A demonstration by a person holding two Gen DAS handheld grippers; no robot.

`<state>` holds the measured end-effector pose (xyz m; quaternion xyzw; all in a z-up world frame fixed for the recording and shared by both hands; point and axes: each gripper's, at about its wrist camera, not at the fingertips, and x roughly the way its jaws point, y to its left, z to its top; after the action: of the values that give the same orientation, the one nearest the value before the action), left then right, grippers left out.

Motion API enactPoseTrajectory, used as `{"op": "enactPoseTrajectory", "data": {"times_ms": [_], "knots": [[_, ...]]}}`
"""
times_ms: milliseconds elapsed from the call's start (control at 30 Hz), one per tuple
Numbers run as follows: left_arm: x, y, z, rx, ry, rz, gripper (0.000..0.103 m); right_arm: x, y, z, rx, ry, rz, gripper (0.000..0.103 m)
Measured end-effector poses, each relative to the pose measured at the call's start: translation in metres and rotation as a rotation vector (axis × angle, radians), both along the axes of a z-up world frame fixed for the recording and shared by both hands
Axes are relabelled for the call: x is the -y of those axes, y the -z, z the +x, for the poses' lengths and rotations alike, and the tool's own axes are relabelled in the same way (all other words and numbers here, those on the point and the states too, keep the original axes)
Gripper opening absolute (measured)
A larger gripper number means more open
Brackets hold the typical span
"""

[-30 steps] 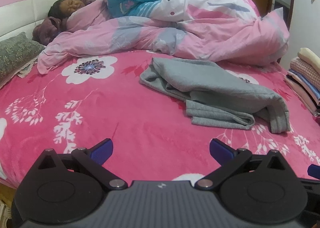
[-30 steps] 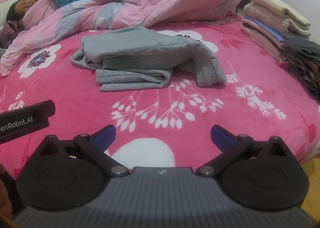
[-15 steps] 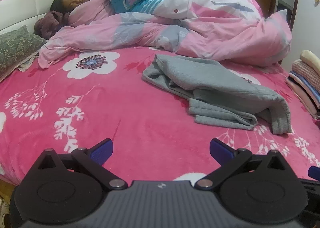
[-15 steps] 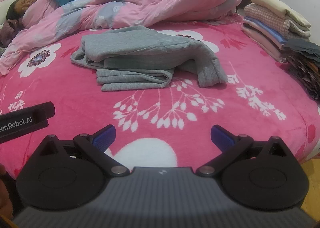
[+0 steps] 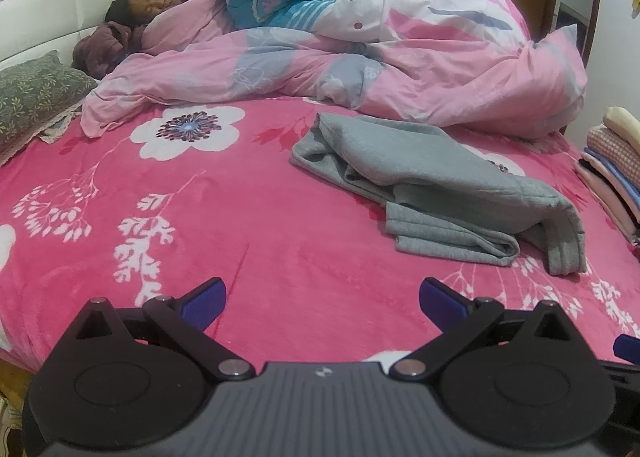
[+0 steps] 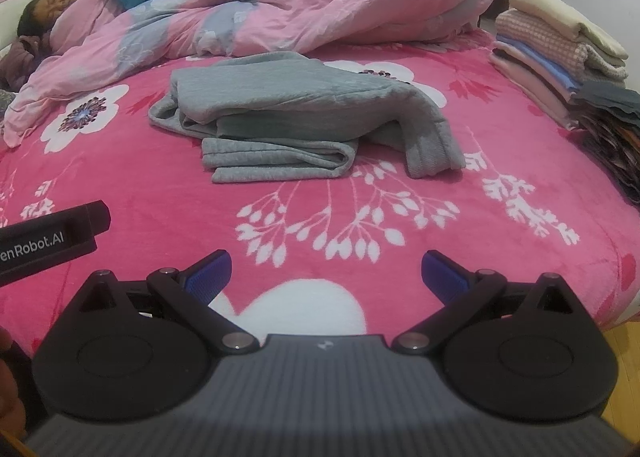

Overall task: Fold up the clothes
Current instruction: 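Approach the grey clothing bundle on the bed with both tools open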

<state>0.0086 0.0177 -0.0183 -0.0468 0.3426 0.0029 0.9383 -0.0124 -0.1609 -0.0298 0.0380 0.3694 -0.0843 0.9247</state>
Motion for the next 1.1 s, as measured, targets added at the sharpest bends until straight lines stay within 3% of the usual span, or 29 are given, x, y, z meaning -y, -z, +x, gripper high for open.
{"op": "enactPoseTrajectory", "data": {"times_ms": [567, 967, 1100], "knots": [[-0.005, 0.000, 0.011, 0.007, -0.010, 0.003, 0.103, -0.003, 0.000, 0.016, -0.005, -0.009, 0.001, 0.102], [0.001, 0.003, 0.024, 0.099, 0.052, -0.045, 0.103, 0.011, 0.017, 0.038, -0.030, 0.007, 0.034, 0.102], [0.005, 0.006, 0.034, 0.142, 0.089, -0.071, 0.103, 0.032, 0.025, 0.045, -0.009, -0.008, 0.105, 0.102]]}}
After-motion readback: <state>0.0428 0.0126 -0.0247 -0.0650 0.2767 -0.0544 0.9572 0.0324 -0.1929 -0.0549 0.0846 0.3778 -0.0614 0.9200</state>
